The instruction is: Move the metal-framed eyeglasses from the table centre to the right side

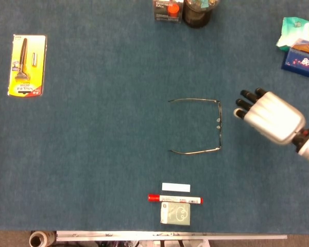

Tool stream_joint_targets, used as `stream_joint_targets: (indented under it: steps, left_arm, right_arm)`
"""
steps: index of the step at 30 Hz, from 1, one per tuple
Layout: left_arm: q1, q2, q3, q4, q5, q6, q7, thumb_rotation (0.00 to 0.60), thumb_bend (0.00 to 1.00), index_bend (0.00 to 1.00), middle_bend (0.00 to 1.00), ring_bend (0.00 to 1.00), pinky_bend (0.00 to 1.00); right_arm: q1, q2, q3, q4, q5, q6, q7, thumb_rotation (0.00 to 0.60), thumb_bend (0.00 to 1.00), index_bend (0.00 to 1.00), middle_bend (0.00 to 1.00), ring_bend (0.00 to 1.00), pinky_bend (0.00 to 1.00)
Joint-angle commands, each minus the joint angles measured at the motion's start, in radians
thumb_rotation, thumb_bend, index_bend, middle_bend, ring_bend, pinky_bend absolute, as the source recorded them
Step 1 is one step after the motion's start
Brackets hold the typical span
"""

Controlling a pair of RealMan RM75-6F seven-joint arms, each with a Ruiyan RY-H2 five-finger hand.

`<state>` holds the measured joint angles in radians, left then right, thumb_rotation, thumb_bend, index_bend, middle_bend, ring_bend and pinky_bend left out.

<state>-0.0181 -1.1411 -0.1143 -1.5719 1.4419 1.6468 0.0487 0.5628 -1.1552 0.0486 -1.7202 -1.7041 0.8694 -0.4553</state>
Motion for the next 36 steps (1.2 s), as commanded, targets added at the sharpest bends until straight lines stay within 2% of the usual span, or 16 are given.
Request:
stream_joint_targets:
  steps: [1, 27, 36]
  left_arm:
    - [0.004, 0.004, -0.003, -0.002, -0.001, 0.005, -0.007, 0.6, 0.27, 0.5, 0.45, 0.35, 0.44]
    - [0.03, 0.029, -0.012, -0.01, 0.006, 0.033, -0.069, 0.6, 0.27, 0.5, 0.45, 0.35, 0.44]
    - [0.035, 0.036, -0.014, -0.008, 0.006, 0.035, -0.089, 0.6, 0.27, 0.5, 0.45, 0.35, 0.44]
  right_arm:
    - [0.02, -0.03, -0.006, 0.022, 0.021, -0.028, -0.021, 0.6, 0.81, 0.43, 0.36, 0.23, 0.4]
    - [0.136, -0.205, -0.006, 0.153, 0.132, -0.114, -0.065, 0.6, 0.82, 0.43, 0.35, 0.23, 0.4]
    - [0.158, -0.23, -0.016, 0.19, 0.171, -0.131, -0.072, 0.6, 0.82, 0.43, 0.35, 0.23, 0.4]
